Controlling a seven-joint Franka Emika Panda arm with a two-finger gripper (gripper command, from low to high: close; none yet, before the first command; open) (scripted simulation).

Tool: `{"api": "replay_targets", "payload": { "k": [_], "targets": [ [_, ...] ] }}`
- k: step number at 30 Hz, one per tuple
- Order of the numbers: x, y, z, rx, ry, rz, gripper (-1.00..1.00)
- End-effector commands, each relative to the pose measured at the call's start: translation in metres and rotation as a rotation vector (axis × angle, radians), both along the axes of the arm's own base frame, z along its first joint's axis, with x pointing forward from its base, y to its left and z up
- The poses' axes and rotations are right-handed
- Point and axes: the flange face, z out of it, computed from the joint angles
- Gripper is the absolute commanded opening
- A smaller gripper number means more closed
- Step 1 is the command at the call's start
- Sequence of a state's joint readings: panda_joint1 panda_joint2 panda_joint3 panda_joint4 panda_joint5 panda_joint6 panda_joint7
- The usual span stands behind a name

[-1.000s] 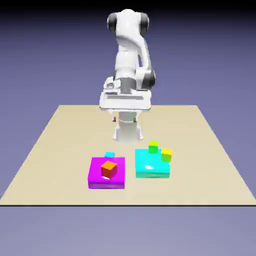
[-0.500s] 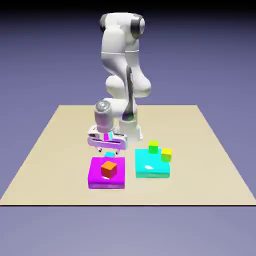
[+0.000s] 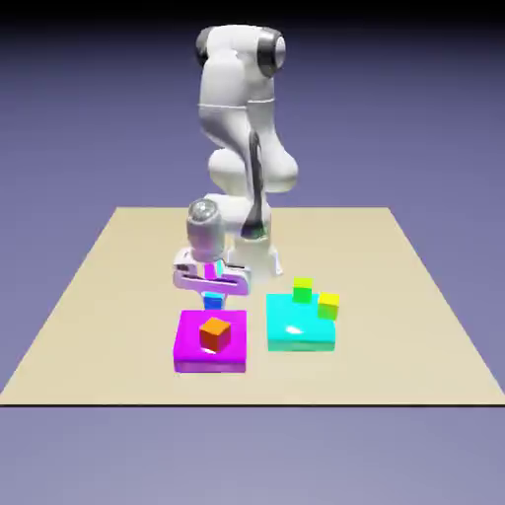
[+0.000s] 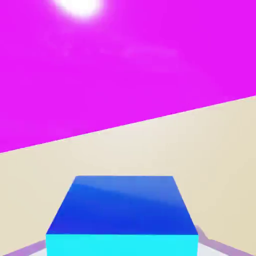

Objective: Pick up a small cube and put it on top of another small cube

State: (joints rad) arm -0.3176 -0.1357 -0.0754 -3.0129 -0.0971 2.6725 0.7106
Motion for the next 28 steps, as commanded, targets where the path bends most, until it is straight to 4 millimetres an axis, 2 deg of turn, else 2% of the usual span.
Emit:
{"api": "replay_targets", "payload": {
  "k": [1, 2, 9, 18, 20, 24, 25, 26, 27, 28],
  "targets": [
    [0.0, 0.0, 0.002, 0.0, 0.0, 0.0, -1.0],
    [0.0, 0.0, 0.002, 0.0, 0.0, 0.0, -1.0],
    [0.091, 0.005, 0.046, 0.011, -0.013, 0.38, -1.0],
    [0.194, 0.039, 0.122, 0.0, 0.0, 0.849, -1.0],
    [0.195, 0.04, 0.123, 0.0, 0.0, 0.854, -1.0],
    [0.188, 0.035, 0.062, 0.0, 0.0, 0.854, -1.0],
    [0.186, 0.034, 0.054, 0.0, 0.0, 0.854, -1.0],
    [0.186, 0.034, 0.054, 0.0, 0.0, 0.854, 1.0],
    [0.186, 0.034, 0.054, 0.0, 0.0, 0.854, 1.0],
    [0.189, 0.035, 0.069, 0.0, 0.0, 0.854, 1.0]
  ]
}}
